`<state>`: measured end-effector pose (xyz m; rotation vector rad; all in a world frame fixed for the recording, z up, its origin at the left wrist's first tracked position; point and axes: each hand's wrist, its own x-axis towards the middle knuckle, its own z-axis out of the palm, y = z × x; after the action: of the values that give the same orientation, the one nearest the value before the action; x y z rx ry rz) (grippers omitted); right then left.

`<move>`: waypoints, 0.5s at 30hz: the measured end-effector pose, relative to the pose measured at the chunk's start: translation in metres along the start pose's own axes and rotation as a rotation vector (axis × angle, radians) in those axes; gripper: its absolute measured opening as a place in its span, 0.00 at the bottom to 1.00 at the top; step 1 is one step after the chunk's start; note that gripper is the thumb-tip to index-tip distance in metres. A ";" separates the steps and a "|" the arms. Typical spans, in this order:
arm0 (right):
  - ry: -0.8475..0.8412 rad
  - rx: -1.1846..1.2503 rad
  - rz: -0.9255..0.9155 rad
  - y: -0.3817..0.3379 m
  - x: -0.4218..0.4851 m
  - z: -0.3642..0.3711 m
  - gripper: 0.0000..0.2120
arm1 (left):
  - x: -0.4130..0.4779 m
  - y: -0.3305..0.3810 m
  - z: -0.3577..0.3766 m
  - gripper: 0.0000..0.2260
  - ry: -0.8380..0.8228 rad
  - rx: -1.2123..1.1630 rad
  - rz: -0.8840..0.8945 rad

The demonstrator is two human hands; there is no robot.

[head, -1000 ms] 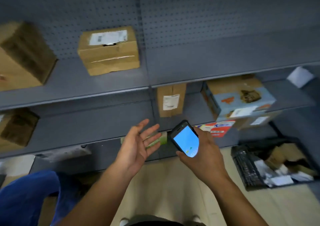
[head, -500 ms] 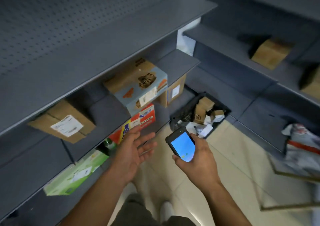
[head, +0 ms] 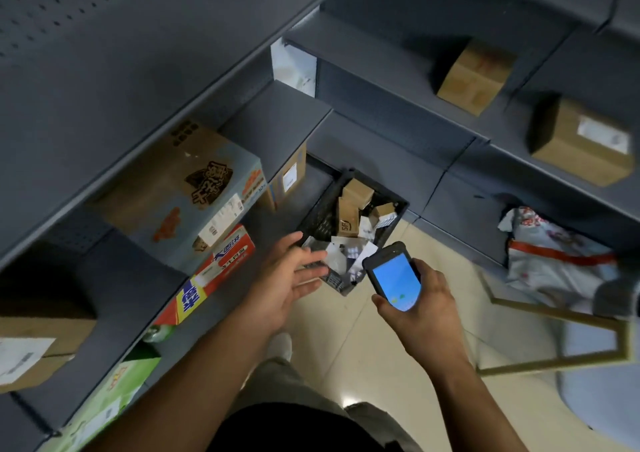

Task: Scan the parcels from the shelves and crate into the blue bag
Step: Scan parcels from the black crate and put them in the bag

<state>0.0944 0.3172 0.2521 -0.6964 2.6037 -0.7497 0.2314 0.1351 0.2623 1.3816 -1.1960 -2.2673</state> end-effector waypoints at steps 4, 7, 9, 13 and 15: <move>0.051 -0.003 0.092 0.006 0.037 0.003 0.41 | 0.054 0.024 0.024 0.15 -0.030 0.084 -0.029; -0.005 0.003 0.163 0.026 0.062 0.008 0.43 | 0.087 0.031 0.047 0.13 -0.022 0.140 -0.069; -0.027 0.015 0.185 0.046 0.086 0.007 0.43 | 0.110 0.029 0.066 0.13 -0.011 0.173 -0.082; -0.060 0.037 0.171 0.093 0.151 -0.008 0.43 | 0.157 0.023 0.118 0.12 0.053 0.226 -0.107; -0.119 0.034 0.147 0.119 0.188 -0.016 0.43 | 0.177 0.019 0.142 0.11 0.138 0.217 -0.098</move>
<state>-0.1101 0.3101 0.1620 -0.5162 2.4961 -0.6851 0.0167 0.0981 0.1957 1.6791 -1.3894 -2.1141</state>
